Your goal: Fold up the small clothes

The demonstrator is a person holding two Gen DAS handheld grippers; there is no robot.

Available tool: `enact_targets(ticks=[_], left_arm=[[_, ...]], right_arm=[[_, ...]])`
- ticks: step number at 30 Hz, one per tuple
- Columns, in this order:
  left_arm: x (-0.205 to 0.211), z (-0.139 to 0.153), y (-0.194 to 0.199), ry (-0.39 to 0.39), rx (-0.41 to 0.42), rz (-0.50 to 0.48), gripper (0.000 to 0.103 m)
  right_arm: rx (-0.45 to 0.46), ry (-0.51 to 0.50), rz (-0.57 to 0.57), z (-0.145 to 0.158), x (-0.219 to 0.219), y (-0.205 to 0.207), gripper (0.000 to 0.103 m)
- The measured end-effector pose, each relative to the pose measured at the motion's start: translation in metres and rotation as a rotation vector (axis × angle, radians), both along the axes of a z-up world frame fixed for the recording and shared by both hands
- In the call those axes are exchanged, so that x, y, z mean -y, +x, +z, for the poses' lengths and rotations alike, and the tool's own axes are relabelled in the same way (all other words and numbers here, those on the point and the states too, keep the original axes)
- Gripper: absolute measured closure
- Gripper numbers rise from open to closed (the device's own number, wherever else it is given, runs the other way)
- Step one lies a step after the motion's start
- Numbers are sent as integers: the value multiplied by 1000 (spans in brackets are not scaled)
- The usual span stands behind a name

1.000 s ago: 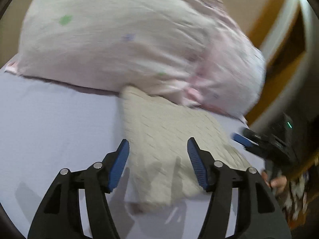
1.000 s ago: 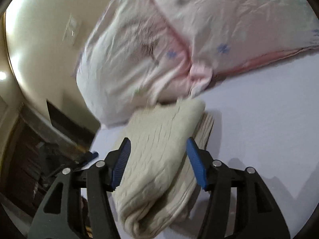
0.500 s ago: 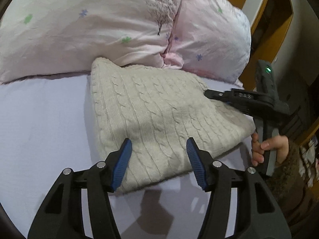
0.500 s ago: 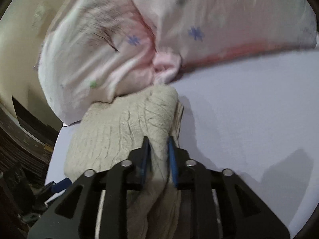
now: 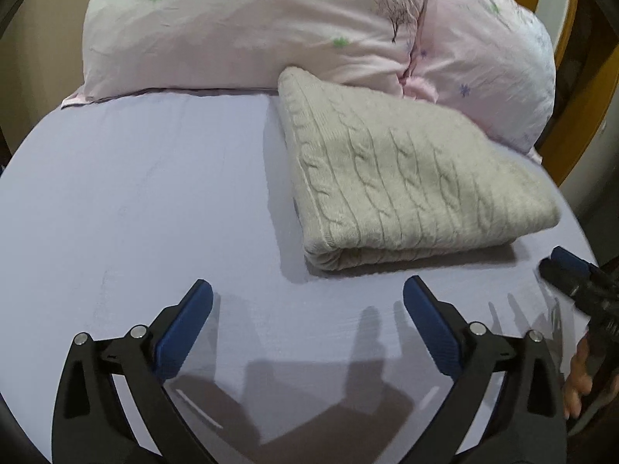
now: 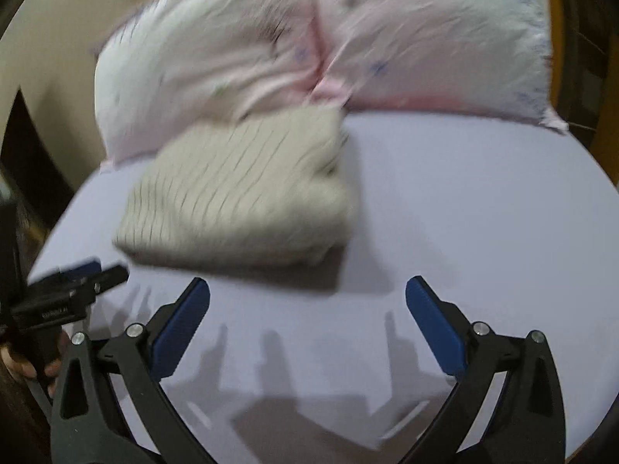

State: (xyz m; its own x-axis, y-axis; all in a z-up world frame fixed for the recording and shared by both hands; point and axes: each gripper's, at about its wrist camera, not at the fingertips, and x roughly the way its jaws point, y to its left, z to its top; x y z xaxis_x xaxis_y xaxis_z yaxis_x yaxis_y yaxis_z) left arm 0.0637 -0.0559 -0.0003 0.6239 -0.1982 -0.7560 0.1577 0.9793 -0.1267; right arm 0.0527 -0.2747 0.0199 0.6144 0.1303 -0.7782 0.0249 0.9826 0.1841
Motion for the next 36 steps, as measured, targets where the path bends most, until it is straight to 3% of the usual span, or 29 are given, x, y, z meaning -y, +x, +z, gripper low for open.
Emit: enact_targets(ticks=[6,10,36], left_arm=[[14,-8,3,115,-13,-7,1],[19,-10,3,166,-20,-7,1],[18,-11,2,164,-20,-5,1]], right_arm=[[-61,-144,6,-14,-29,9,2],[-101,-152,-14,-22,-28,13,2],[-99,-158,12,-22,-32,12,2]])
